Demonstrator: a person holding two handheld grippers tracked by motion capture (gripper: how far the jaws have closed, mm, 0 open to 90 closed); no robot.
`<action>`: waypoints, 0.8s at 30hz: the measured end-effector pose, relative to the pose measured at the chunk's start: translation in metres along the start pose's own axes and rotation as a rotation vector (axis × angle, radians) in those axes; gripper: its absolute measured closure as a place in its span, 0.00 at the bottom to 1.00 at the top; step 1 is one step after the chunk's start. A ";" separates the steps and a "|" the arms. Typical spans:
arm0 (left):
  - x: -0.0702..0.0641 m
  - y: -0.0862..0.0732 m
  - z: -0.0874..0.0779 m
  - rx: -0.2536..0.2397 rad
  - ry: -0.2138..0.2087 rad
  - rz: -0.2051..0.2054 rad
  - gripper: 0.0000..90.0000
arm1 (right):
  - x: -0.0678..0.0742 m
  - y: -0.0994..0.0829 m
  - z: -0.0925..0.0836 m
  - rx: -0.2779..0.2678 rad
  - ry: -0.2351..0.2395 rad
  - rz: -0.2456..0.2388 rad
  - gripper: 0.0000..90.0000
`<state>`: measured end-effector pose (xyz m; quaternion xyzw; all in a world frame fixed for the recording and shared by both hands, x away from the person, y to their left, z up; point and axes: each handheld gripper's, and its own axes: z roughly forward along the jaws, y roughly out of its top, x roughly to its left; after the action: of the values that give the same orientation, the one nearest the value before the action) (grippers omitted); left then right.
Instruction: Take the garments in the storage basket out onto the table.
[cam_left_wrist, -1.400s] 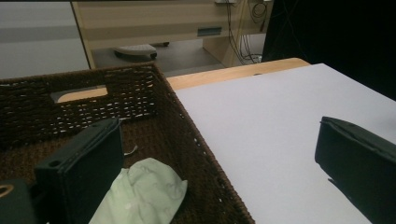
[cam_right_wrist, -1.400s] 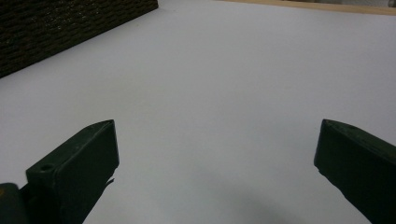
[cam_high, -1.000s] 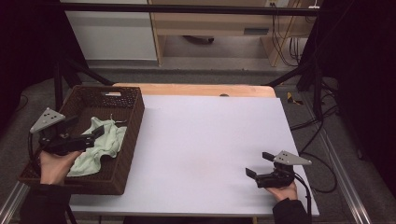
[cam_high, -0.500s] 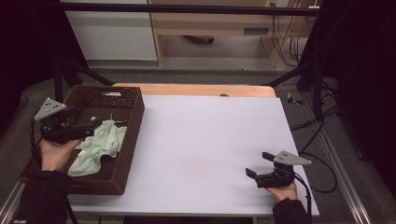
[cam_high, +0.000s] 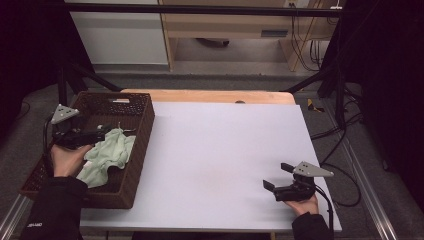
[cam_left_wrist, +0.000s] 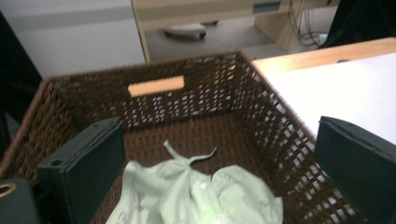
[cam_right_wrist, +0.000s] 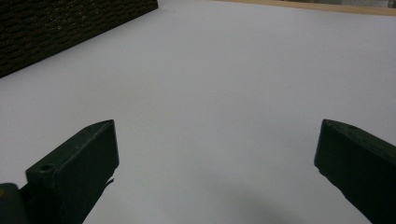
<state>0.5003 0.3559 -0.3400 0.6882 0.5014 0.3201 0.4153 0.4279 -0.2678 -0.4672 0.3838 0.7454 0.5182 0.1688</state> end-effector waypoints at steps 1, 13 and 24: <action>0.001 -0.002 0.002 0.010 0.007 -0.003 0.02 | 0.000 0.000 0.000 0.001 0.000 0.001 0.01; 0.012 -0.019 0.016 0.091 0.043 -0.037 0.02 | 0.000 0.000 0.000 -0.001 0.000 0.000 0.01; 0.016 -0.032 0.025 0.151 0.066 -0.059 0.02 | 0.000 0.000 0.000 -0.001 0.000 -0.001 0.00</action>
<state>0.5124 0.3699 -0.3797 0.6916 0.5574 0.2917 0.3548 0.4278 -0.2678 -0.4671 0.3833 0.7453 0.5185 0.1692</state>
